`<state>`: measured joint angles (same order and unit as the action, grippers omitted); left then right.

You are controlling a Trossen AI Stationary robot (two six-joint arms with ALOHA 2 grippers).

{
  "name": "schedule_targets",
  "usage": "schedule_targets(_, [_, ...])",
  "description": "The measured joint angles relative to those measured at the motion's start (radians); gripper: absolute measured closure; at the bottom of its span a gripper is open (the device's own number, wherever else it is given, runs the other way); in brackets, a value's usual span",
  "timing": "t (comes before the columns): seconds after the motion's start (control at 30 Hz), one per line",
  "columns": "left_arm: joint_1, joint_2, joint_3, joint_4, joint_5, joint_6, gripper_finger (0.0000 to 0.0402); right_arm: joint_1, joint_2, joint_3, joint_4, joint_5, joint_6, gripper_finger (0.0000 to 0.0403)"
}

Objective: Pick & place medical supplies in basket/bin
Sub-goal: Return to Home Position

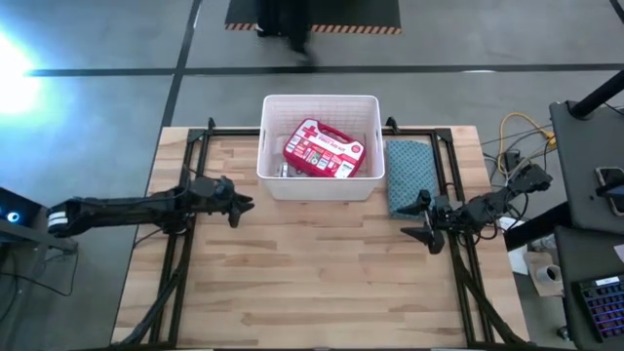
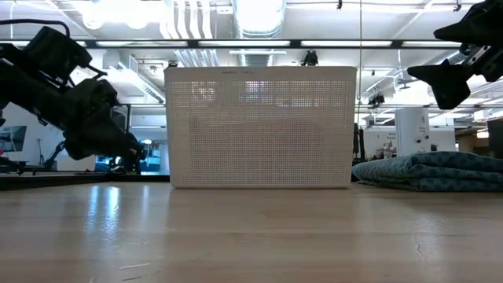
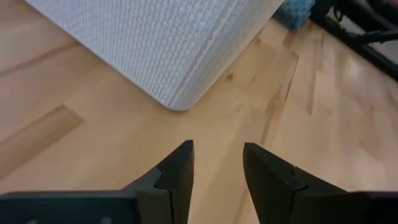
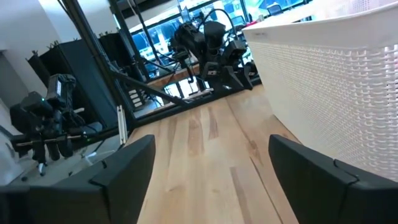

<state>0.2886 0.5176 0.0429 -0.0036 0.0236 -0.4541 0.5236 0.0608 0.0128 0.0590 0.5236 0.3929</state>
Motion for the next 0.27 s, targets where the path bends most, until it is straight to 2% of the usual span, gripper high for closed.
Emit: schedule_targets(0.27, [0.000,0.000,0.000,0.000,0.000,0.000,0.0281,0.000,0.000,0.000,0.000,0.000,0.000,0.0095])
